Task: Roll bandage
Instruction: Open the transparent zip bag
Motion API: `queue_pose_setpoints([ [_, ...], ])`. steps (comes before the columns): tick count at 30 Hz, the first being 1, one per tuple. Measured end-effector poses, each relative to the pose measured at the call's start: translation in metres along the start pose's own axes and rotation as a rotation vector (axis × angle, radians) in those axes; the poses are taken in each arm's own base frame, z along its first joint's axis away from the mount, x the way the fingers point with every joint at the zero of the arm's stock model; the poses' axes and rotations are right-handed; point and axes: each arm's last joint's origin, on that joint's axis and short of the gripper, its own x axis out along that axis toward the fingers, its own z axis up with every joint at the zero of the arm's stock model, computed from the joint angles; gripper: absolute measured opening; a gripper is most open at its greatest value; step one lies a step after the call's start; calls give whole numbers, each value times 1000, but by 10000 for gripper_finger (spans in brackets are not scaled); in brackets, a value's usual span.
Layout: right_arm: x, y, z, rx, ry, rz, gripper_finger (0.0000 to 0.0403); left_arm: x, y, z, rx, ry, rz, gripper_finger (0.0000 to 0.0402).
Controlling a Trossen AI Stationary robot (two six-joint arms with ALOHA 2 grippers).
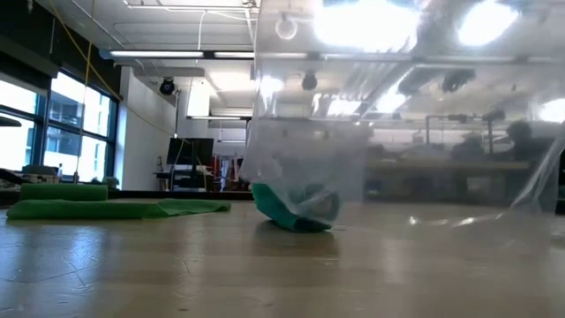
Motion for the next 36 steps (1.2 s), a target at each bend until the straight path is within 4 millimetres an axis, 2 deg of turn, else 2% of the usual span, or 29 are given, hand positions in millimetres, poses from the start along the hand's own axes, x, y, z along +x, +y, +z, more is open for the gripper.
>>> queue_pose_setpoints([
  [5,-7,0,4,20,-20,16,126,3,-3,-5,-4,11,-4,1],
  [25,4,-8,-9,26,86,-69,124,6,-4,-7,-23,7,-2,1],
  [29,5,-8,-11,14,112,-58,96,5,-3,-3,-38,-34,8,1],
  [33,5,-7,-12,12,121,-46,30,5,-1,2,-65,-77,38,3],
  [36,3,-5,-13,10,119,-35,8,6,1,2,-65,-89,45,25],
])
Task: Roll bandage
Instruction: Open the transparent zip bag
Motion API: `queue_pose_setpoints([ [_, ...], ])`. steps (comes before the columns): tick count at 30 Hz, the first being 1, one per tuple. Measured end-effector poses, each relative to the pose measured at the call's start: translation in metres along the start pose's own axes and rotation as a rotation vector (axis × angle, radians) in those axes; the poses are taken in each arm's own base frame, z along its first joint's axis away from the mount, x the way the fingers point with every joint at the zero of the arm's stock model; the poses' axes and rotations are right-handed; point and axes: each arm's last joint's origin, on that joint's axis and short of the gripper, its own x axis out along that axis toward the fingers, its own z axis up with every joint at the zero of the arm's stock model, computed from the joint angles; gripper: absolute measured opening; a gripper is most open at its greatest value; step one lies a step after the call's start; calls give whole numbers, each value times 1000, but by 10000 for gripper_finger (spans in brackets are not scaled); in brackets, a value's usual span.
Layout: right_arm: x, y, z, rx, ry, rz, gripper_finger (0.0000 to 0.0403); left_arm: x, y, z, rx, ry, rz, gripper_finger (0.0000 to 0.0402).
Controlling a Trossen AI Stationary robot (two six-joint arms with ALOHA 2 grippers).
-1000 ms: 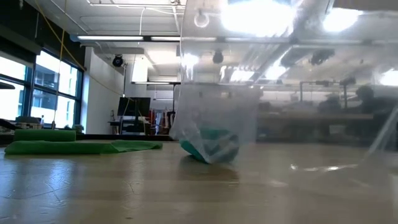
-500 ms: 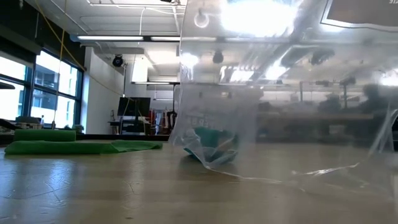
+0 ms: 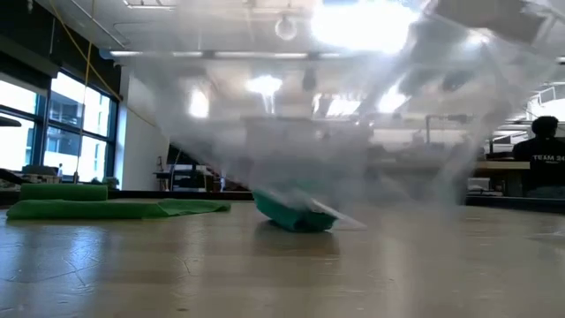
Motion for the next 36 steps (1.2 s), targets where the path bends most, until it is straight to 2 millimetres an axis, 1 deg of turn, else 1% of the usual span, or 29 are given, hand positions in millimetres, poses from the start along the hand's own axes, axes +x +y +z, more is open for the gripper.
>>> queue_pose_setpoints([
  [3,-1,2,0,9,-2,14,5,0,3,1,-6,-3,16,72],
  [5,-5,0,-1,7,-5,-8,2,-1,7,4,-9,-4,41,107],
  [7,-12,-5,-2,32,-25,-76,2,-4,12,10,-18,-12,87,140],
  [9,-20,-12,-2,46,-37,-186,1,-9,17,18,-30,-26,141,165],
  [12,-38,-24,3,73,-99,-385,1,-15,21,27,-41,-40,186,185],
  [14,-48,-31,8,96,-221,-498,1,-18,22,31,-37,-50,193,187],
  [16,-53,-36,13,101,-315,-565,1,-19,22,33,-24,-54,194,186],
  [17,-52,-37,16,95,-321,-571,0,-19,21,33,-12,-52,193,185],
  [18,-48,-38,18,81,-275,-558,0,-19,20,32,-1,-45,195,184],
  [20,-36,-40,21,60,-82,-458,0,-19,19,31,5,-38,202,182],
  [22,-22,-40,17,15,139,-295,0,-19,18,30,6,-29,199,182],
  [23,-17,-41,15,-4,203,-250,0,-19,18,30,6,-26,198,182],
  [24,-15,-44,14,0,211,-267,0,-19,18,30,5,-25,198,182],
  [27,-19,-53,12,25,58,-476,0,-19,18,30,5,-25,199,181],
  [28,-17,-54,12,14,37,-498,0,-19,17,29,6,-23,199,181],
  [30,-9,-51,11,-55,125,-433,0,-19,18,29,0,-17,209,181],
  [32,-2,-46,11,-114,242,-296,0,-18,23,28,-28,-6,259,181],
  [34,2,-42,11,-154,263,-238,0,-16,30,25,-66,8,323,181],
  [36,6,-40,10,-166,243,-258,0,-13,40,20,-92,37,353,181],
])
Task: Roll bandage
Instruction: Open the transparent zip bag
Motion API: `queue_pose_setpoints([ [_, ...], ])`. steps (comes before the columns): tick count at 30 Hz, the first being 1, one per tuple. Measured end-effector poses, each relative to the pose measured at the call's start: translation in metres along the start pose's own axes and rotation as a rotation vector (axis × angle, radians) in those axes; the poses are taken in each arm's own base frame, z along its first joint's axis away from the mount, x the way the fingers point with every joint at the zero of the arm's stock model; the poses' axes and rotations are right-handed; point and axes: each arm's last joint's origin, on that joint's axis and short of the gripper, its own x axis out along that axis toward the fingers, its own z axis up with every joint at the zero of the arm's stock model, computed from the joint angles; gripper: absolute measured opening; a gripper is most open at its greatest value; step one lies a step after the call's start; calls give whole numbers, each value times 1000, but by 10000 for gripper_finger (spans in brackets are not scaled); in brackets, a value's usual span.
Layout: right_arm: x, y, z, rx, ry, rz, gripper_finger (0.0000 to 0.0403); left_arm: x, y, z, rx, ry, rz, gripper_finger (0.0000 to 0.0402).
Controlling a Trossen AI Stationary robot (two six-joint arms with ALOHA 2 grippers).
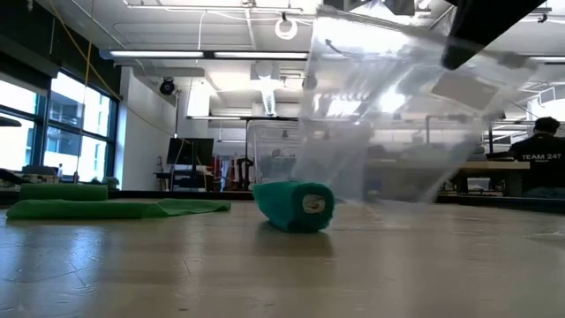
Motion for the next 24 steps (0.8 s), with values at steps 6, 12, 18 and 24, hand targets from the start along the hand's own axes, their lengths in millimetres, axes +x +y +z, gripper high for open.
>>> queue_pose_setpoints([
  [6,0,1,4,-5,-65,-23,0,24,31,-18,-75,122,-50,181],
  [12,2,0,8,6,-76,-21,0,45,47,-32,-215,143,-326,181],
  [18,6,-6,13,49,-82,-34,0,55,37,-43,-150,75,-344,181],
  [24,12,-15,16,98,-61,-60,0,53,32,-45,-130,101,-311,182],
])
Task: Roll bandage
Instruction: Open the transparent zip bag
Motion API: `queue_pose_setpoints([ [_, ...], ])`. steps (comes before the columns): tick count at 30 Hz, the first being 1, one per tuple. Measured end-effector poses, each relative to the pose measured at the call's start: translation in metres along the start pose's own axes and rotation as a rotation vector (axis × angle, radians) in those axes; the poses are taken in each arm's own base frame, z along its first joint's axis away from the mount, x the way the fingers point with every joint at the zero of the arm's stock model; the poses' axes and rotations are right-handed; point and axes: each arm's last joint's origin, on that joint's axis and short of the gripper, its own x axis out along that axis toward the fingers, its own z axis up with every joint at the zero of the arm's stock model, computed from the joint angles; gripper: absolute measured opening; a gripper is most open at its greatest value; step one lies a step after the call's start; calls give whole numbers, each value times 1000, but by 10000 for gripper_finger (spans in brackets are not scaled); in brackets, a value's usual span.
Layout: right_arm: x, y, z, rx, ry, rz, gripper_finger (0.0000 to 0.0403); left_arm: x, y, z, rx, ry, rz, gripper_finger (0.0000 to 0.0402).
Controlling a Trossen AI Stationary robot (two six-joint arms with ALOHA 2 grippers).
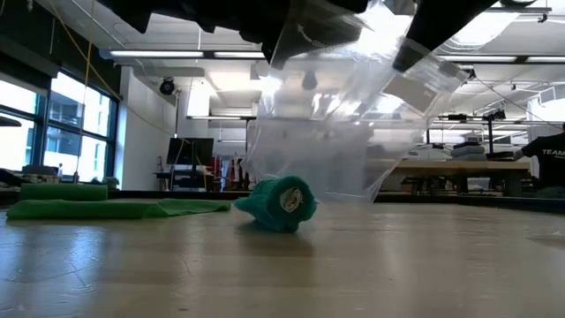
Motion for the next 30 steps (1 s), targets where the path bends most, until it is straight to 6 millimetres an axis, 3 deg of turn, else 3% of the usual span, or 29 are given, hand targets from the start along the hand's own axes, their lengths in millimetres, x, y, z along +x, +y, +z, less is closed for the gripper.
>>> queue_pose_setpoints([
  [8,8,-12,5,76,32,-44,0,4,-5,14,151,185,213,182],
  [15,9,-21,2,132,36,-135,0,6,-6,30,162,194,226,182],
  [19,8,-25,-1,141,21,-212,0,7,4,38,185,250,326,180],
  [25,-8,-24,7,73,-92,-284,0,9,15,51,215,266,376,179],
  [30,-26,-26,16,-56,-189,-383,0,6,12,79,357,234,478,179],
])
